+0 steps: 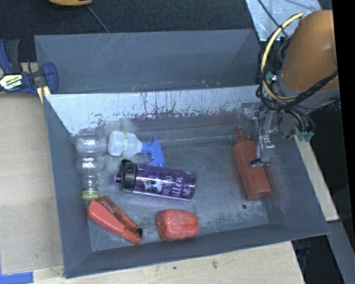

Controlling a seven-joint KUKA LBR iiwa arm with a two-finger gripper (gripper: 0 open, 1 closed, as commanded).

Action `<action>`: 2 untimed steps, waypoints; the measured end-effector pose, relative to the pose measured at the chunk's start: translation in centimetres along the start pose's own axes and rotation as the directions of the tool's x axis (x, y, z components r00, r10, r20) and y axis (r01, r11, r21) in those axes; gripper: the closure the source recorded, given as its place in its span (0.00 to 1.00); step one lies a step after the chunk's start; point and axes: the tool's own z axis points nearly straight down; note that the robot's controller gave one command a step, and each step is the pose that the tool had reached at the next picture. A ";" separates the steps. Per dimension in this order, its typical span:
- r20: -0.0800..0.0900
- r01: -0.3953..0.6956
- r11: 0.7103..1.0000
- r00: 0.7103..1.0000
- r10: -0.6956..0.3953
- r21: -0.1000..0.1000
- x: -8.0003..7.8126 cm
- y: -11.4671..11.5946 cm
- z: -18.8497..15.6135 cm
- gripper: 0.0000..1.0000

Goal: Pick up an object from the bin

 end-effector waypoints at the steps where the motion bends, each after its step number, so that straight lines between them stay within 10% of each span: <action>1: 0.003 0.061 0.998 0.998 -0.061 0.001 -1.5 -1.5 3.7 0.00; 2: -0.001 0.068 0.998 0.998 -0.068 0.000 -2.3 -2.7 6.0 0.00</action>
Offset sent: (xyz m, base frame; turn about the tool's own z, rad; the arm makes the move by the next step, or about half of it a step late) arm 0.0227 -0.0262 -0.0585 -0.0699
